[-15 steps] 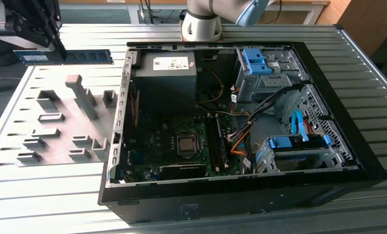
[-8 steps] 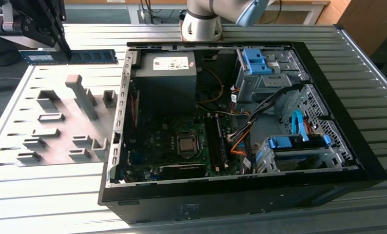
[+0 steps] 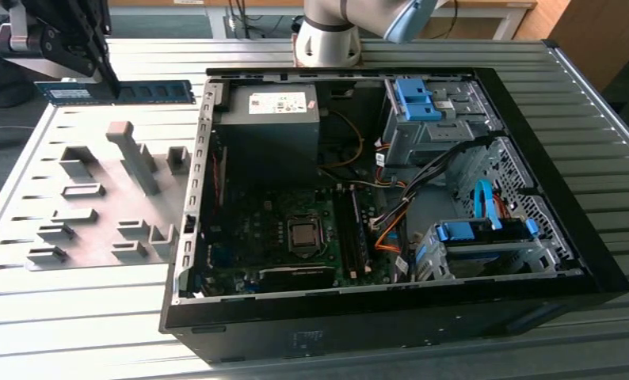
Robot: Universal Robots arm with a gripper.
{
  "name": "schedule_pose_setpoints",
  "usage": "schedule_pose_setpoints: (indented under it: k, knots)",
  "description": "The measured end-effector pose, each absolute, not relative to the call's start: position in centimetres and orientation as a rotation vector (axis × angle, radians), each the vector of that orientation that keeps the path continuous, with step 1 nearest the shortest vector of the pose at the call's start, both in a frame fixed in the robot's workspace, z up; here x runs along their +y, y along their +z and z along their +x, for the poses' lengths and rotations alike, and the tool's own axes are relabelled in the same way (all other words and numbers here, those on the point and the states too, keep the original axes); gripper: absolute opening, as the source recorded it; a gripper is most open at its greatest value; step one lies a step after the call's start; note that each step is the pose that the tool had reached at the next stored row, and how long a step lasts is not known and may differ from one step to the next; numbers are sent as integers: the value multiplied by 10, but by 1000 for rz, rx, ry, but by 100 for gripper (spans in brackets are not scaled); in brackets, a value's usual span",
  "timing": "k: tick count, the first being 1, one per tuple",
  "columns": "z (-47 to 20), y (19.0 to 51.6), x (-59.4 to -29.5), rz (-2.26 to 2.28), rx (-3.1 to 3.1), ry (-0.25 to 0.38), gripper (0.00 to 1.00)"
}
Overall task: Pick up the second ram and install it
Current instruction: 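Pick up the second ram and move it above second insertion slot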
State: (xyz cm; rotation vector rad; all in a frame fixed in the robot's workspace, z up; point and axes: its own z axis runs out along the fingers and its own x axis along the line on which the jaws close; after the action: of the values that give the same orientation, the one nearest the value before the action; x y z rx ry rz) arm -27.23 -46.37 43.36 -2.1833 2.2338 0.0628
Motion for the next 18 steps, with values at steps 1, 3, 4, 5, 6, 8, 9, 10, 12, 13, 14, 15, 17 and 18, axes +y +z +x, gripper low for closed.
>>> schedule_pose_setpoints:
  k: [1, 3, 4, 5, 6, 8, 9, 10, 12, 13, 14, 15, 17, 18]
  knots:
    - [-270, 434, -464, -2183, 2234, 63, 14]
    - [-265, 434, -464, -2183, 2234, 63, 14]
    - [-262, 434, -464, -2183, 2234, 63, 14]
    - [-259, 434, -464, -2183, 2234, 63, 14]
    - [-257, 434, -464, -2183, 2234, 63, 14]
    - [-251, 434, -464, -2183, 2234, 63, 14]
    - [-249, 434, -464, -2183, 2234, 63, 14]
    - [-246, 434, -464, -2183, 2234, 63, 14]
    - [-241, 434, -464, -2183, 2234, 63, 14]
    - [-239, 434, -464, -2183, 2234, 63, 14]
    - [-236, 434, -464, -2183, 2234, 63, 14]
    - [-234, 434, -464, -2183, 2234, 63, 14]
    - [-228, 434, -464, -2183, 2234, 63, 14]
    - [-226, 434, -464, -2183, 2234, 63, 14]
